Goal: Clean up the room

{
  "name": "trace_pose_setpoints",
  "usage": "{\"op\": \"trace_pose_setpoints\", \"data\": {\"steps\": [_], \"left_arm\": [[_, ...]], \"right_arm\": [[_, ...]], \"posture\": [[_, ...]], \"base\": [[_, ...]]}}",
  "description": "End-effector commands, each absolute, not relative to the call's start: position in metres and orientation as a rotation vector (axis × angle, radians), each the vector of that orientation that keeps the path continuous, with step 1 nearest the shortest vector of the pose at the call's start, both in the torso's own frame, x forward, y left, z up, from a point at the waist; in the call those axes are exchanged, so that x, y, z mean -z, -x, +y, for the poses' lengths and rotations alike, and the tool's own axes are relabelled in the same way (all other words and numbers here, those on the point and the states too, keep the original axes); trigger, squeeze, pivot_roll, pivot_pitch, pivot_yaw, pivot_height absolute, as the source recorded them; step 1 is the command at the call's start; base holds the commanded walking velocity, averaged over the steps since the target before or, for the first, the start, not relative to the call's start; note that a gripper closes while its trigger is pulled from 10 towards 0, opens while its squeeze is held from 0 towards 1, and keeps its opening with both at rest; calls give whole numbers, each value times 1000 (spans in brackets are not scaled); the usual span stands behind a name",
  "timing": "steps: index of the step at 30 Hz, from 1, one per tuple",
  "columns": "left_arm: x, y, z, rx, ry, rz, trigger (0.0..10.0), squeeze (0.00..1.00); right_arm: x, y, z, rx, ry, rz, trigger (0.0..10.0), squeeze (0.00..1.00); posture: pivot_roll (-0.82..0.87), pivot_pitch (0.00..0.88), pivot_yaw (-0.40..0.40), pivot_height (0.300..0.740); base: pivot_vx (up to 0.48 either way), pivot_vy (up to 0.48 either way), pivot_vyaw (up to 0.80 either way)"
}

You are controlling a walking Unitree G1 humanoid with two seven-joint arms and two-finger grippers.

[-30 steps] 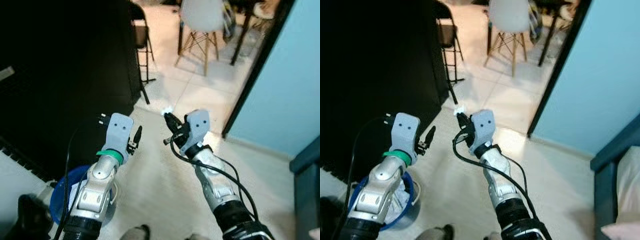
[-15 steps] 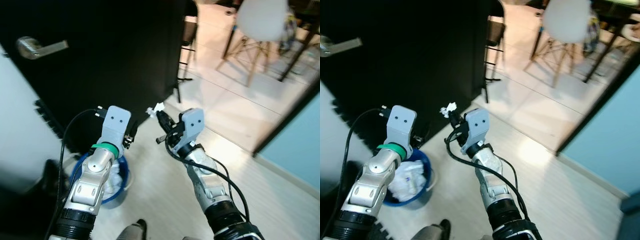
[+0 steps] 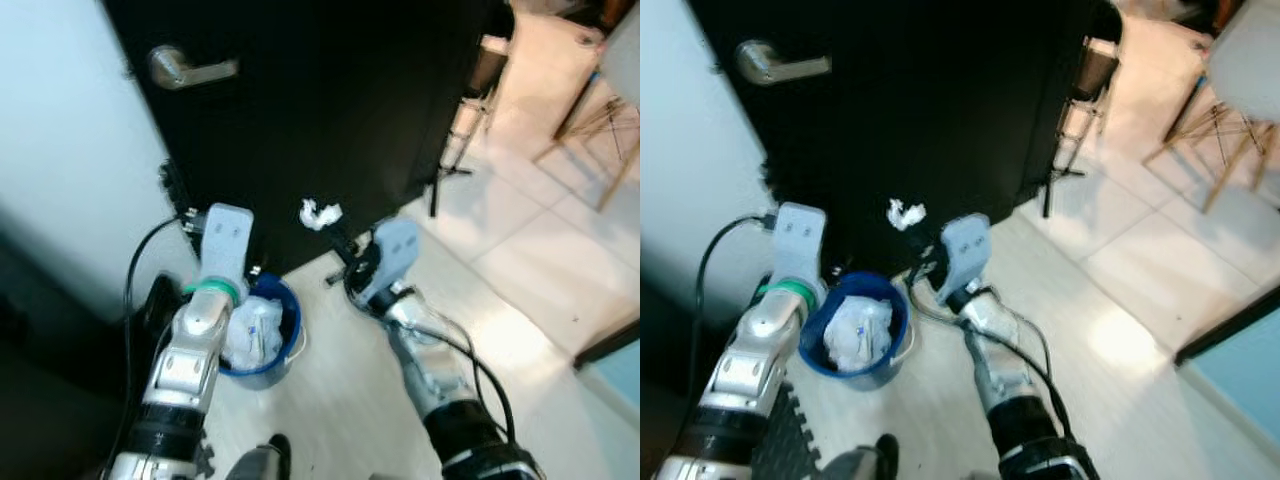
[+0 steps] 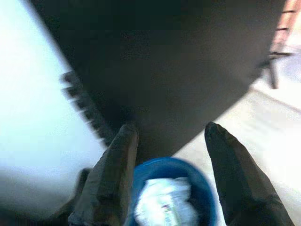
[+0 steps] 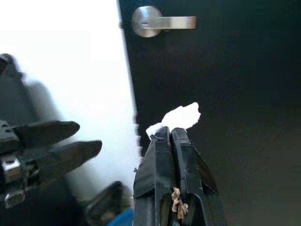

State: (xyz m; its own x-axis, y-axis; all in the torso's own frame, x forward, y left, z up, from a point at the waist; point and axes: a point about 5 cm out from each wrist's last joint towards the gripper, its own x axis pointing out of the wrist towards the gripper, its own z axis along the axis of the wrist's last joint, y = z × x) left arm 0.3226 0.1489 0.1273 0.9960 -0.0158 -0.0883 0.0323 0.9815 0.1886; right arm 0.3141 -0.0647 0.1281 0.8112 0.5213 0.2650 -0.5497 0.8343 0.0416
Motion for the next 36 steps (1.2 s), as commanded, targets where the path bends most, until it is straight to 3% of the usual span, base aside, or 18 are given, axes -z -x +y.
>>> {"op": "trace_pose_setpoints", "data": {"steps": [1,10,20,27,36], "left_arm": [[-121,-321,149,16,-193,106,10000,0],[-118,-323,151,-7,-191,114,10000,0],[-117,-326,152,-20,-193,114,10000,0],[-117,-326,153,-20,-194,113,10000,0],[-117,-326,154,-23,-194,111,10000,0]], "right_arm": [[-124,-313,-67,-570,-118,-230,10000,0],[-128,-321,-80,-476,-112,-242,10000,0],[-131,-325,-89,-414,-120,-249,10000,0],[-130,-325,-87,-414,-114,-244,10000,0],[-129,-326,-88,-401,-128,-237,10000,0]], "posture": [[16,0,50,708],[14,0,37,708],[10,0,36,708],[13,0,37,708],[14,0,43,708]], "base": [[0,0,781],[96,0,781],[431,0,0],[431,0,686],[411,0,0]]}}
